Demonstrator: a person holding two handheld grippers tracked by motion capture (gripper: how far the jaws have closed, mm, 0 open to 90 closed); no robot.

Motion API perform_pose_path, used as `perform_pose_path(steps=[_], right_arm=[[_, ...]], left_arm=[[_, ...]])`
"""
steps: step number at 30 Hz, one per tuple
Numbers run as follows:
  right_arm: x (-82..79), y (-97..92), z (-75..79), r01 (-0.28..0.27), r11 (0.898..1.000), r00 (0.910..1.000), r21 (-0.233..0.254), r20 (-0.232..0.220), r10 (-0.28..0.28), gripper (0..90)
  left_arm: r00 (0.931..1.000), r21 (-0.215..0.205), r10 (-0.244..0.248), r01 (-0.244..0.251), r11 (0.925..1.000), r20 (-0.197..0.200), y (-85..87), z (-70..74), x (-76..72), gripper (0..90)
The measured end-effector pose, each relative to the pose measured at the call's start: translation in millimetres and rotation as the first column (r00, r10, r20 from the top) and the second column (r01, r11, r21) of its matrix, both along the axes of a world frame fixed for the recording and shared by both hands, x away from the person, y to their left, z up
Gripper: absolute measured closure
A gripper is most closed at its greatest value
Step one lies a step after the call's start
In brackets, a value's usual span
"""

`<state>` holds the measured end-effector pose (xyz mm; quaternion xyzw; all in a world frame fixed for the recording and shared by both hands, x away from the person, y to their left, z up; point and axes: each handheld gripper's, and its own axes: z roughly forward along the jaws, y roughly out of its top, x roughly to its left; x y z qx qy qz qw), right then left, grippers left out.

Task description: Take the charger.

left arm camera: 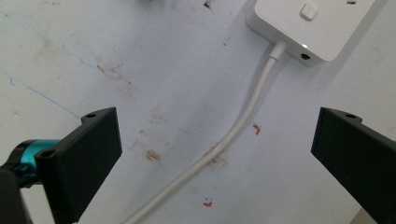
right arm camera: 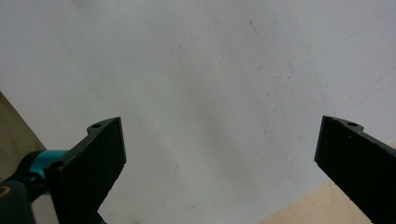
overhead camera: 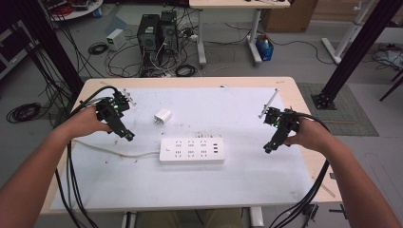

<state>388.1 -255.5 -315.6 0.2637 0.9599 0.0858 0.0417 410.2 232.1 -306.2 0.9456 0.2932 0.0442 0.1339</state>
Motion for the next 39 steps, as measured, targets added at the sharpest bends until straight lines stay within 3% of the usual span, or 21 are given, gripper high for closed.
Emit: perform_pose_path(steps=[8, 12, 16, 17, 18, 19, 20, 22, 23, 24, 25, 29, 30, 34, 36, 39], right_arm=[[0.5, 0.1, 0.5, 0.006, 1.000, 1.0000, -0.004, -0.001, -0.006, 1.3], [-0.4, -0.2, 1.3, 0.015, 1.000, 0.9999, 0.002, 0.006, -0.015, 1.3], [0.0, -0.3, 1.6, 0.013, 1.000, 0.9998, 0.001, 0.015, -0.013, 1.3], [1.7, -0.3, 0.7, 0.006, 1.000, 0.9999, 0.004, 0.012, -0.006, 1.3], [1.7, -0.3, 0.7, 0.006, 1.000, 0.9999, 0.004, 0.012, -0.006, 1.3], [2.6, 0.2, 0.8, 0.011, 1.000, 0.9999, 0.002, 0.013, -0.011, 1.3], [3.0, 0.4, 0.8, 0.012, 1.000, 0.9998, 0.006, 0.016, -0.012, 1.3], [3.3, 0.3, 1.6, 0.017, 1.000, 0.9997, 0.013, 0.018, -0.017, 1.3], [3.3, 0.0, 2.0, 0.015, 1.000, 0.9996, 0.014, 0.022, -0.016, 1.3], [3.3, 0.0, 2.0, 0.015, 1.000, 0.9996, 0.014, 0.022, -0.016, 1.3], [3.0, -0.9, 2.2, 0.016, 1.000, 0.9997, 0.011, 0.020, -0.016, 1.3], [1.3, -2.1, 2.5, 0.018, 1.000, 0.9995, 0.008, 0.027, -0.018, 1.3], [0.8, -2.5, 2.9, 0.017, 1.000, 0.9994, 0.011, 0.031, -0.017, 1.3], [0.2, -2.6, 3.1, 0.022, 1.000, 0.9992, 0.017, 0.033, -0.023, 1.2], [-1.6, -4.0, 4.1, 0.022, 1.000, 0.9989, 0.022, 0.040, -0.023, 1.3], [-2.4, -4.3, 4.0, 0.022, 1.000, 0.9987, 0.022, 0.045, -0.023, 1.3]], left_arm=[[0.9988, -0.022, 0.045, -0.044, 0.9988, 0.021, -0.3, 0.9, 5.8, 1.7], [0.9934, -0.058, 0.110, -0.108, 0.9925, 0.034, -4.2, 3.6, 16.3, 1.7], [0.9889, -0.061, 0.142, -0.139, 0.9885, 0.045, -7.7, 4.8, 22.7, 1.7], [0.9842, -0.081, 0.168, -0.164, 0.9832, 0.054, -9.1, 5.6, 27.6, 1.7], [0.9842, -0.081, 0.168, -0.164, 0.9832, 0.054, -9.1, 5.6, 27.6, 1.7], [0.9765, -0.108, 0.207, -0.199, 0.9740, 0.062, -9.5, 6.9, 34.3, 1.7], [0.9728, -0.121, 0.221, -0.212, 0.9697, 0.068, -9.8, 7.3, 37.4, 1.7], [0.9704, -0.132, 0.231, -0.220, 0.9666, 0.072, -10.1, 7.6, 39.7, 1.7], [0.9622, -0.182, 0.258, -0.240, 0.9537, 0.086, -12.1, 6.8, 46.5, 1.7], [0.9622, -0.182, 0.258, -0.240, 0.9537, 0.086, -12.1, 6.8, 46.5, 1.7], [0.9567, -0.226, 0.274, -0.247, 0.9421, 0.097, -14.9, 3.2, 52.3, 1.7], [0.9535, -0.236, 0.283, -0.253, 0.9384, 0.104, -22.0, -3.5, 58.7, 1.7], [0.9525, -0.243, 0.284, -0.251, 0.9372, 0.111, -29.4, -10.8, 63.5, 1.7], [0.9544, -0.239, 0.281, -0.251, 0.9380, 0.100, -35.3, -17.5, 68.1, 1.7], [0.9497, -0.235, 0.299, -0.271, 0.9335, 0.093, -41.7, -27.5, 75.1, 1.7], [0.9558, -0.225, 0.282, -0.258, 0.9396, 0.083, -49.7, -41.5, 83.4, 1.7]])
